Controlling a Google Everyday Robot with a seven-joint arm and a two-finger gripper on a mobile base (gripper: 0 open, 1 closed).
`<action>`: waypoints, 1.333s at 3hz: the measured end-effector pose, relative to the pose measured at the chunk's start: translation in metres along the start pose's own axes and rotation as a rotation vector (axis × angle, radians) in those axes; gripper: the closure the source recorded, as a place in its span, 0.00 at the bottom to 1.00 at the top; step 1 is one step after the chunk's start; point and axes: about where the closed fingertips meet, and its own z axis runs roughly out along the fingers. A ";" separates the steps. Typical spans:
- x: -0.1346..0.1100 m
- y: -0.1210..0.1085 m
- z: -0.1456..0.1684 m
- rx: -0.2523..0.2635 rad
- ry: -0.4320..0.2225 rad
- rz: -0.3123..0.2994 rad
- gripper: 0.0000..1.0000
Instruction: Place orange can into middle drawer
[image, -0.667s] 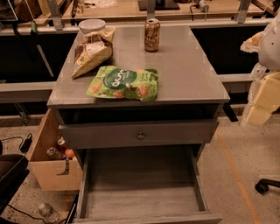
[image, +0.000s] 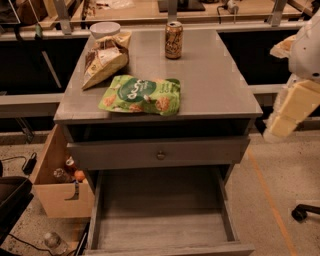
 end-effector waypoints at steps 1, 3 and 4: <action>-0.017 -0.043 0.030 0.044 -0.187 0.077 0.00; -0.058 -0.148 0.066 0.185 -0.632 0.249 0.00; -0.063 -0.171 0.063 0.256 -0.676 0.277 0.00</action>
Offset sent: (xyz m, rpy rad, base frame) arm 0.2365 -0.0048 0.0349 0.8350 -0.5557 -0.2178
